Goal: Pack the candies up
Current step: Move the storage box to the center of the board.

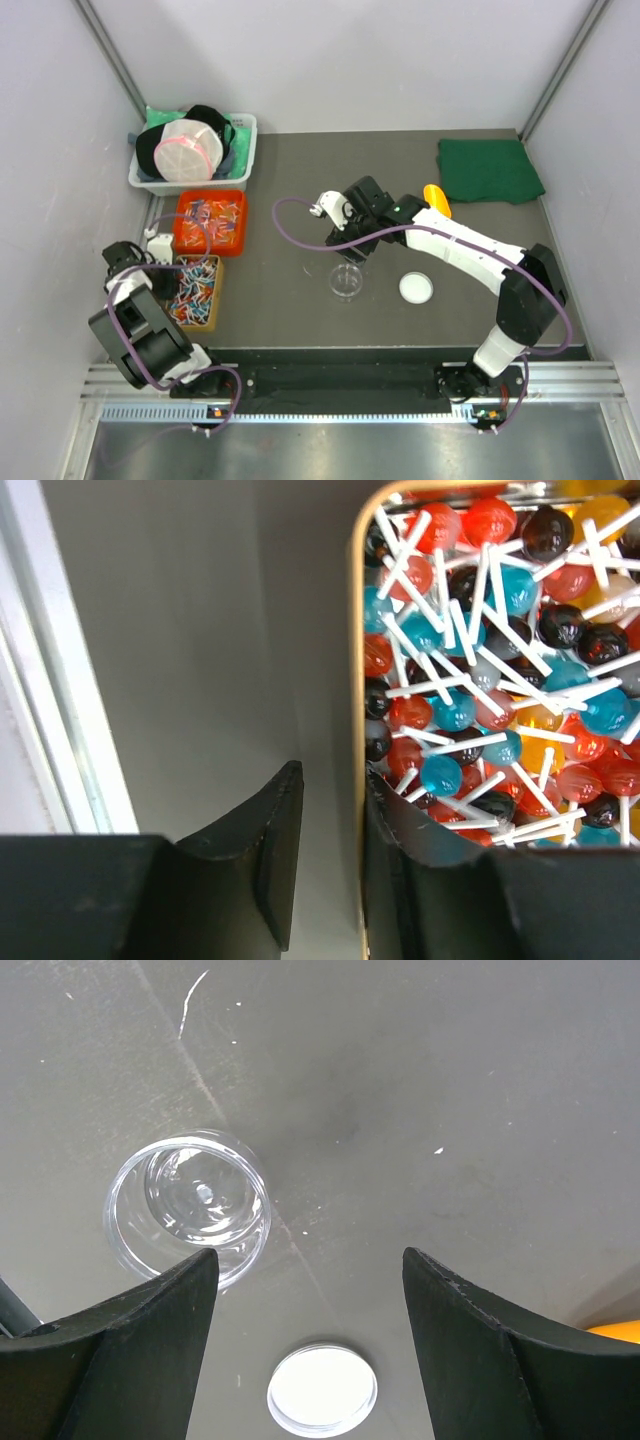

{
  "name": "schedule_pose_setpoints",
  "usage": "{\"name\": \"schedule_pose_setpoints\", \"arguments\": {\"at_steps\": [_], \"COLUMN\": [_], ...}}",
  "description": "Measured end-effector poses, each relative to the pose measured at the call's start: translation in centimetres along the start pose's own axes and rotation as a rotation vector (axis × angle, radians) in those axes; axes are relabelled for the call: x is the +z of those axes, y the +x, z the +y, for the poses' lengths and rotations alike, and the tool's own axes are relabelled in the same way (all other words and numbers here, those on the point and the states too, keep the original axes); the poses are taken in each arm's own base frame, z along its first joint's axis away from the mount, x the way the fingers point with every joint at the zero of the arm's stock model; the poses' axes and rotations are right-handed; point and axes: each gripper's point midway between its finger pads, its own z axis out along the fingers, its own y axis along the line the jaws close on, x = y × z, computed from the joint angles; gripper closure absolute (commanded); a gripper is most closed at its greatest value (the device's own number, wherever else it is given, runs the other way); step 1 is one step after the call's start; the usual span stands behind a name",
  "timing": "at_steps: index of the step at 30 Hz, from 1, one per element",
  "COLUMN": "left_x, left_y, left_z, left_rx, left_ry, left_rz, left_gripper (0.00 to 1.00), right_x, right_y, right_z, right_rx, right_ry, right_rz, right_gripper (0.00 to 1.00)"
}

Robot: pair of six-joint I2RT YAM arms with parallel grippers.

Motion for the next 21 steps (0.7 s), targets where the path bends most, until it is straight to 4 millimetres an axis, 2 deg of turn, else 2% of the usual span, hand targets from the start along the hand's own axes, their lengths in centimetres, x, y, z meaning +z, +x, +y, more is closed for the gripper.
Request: {"name": "schedule_pose_setpoints", "arguments": {"at_steps": [4, 9, 14, 18, 21], "left_x": [0.1, 0.1, 0.0, 0.0, 0.0], "left_y": [0.0, -0.1, 0.0, 0.0, -0.2], "left_z": [-0.3, -1.1, -2.2, -2.8, -3.5], "left_rx": [0.011, 0.047, 0.091, 0.113, 0.129], "left_ry": [0.005, 0.002, -0.005, -0.006, 0.003], "left_rz": [-0.004, -0.012, -0.007, -0.005, -0.008], "left_gripper": [0.71, 0.81, 0.83, 0.95, 1.00], "right_x": [0.0, 0.0, 0.0, 0.0, -0.1], "right_y": [0.0, 0.0, 0.0, 0.0, -0.1], "right_z": [0.0, 0.0, 0.0, 0.0, 0.0], "right_rx": [0.000, 0.000, 0.000, 0.000, 0.000], "right_ry": [0.000, 0.000, 0.000, 0.001, 0.002], "right_rz": [0.000, 0.000, 0.000, -0.001, -0.004], "right_gripper": [0.27, 0.26, 0.26, 0.27, 0.26]}}
